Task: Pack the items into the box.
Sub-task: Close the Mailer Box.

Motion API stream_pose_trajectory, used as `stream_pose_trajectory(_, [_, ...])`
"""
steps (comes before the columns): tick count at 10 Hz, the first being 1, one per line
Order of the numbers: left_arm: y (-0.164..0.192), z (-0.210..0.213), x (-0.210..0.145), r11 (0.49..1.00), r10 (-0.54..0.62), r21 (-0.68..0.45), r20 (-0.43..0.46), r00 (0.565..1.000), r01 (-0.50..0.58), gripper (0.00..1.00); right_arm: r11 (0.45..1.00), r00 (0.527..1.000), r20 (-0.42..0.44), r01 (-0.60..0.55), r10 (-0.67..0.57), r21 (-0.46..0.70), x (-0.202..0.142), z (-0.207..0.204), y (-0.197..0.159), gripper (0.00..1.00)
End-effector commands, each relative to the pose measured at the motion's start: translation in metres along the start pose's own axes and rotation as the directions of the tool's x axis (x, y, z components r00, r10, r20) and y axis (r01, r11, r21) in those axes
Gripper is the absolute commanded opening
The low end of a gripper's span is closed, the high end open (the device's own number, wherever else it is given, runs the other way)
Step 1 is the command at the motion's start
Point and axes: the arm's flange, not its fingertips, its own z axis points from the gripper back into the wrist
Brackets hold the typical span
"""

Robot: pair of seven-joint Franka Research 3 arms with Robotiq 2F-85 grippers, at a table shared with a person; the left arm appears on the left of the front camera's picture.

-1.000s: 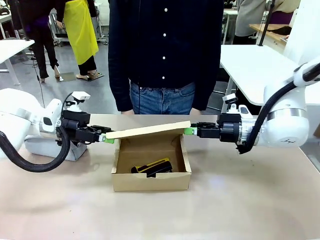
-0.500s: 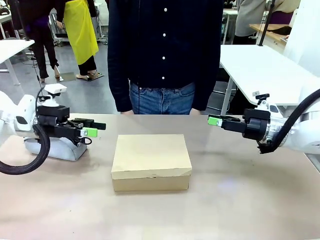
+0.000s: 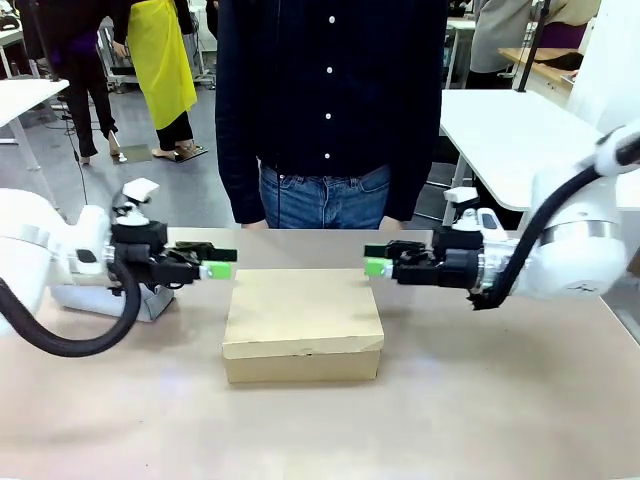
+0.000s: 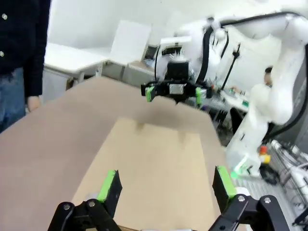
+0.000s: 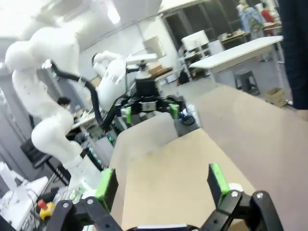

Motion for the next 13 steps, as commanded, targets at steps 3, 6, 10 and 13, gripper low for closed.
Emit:
stream_pose_trajectory(3, [0.003, -0.033, -0.015, 0.990, -0.139, -0.062, -0.212, 0.967, 0.128, 1.00, 0.984, 0.972, -0.165, -0.157, 0.170, 0.088, -0.023, -0.013, -0.024, 1.00])
stream_pose_trajectory(6, [-0.002, -0.041, -0.019, 0.982, -0.185, -0.084, -0.271, 0.945, 0.168, 1.00, 0.971, 0.931, -0.276, -0.236, 0.239, 0.043, -0.037, -0.026, -0.030, 1.00])
stream_pose_trajectory(10, [-0.003, -0.034, -0.011, 0.978, -0.207, -0.056, -0.251, 0.946, 0.200, 1.00, 0.963, 0.937, -0.232, -0.268, 0.261, 0.002, -0.028, -0.024, -0.028, 1.00])
stream_pose_trajectory(13, [-0.034, -0.011, 0.025, 0.976, -0.206, -0.089, -0.065, 0.976, 0.200, 1.00, 0.973, 0.973, -0.095, -0.217, 0.209, -0.081, 0.024, 0.004, 0.009, 1.00])
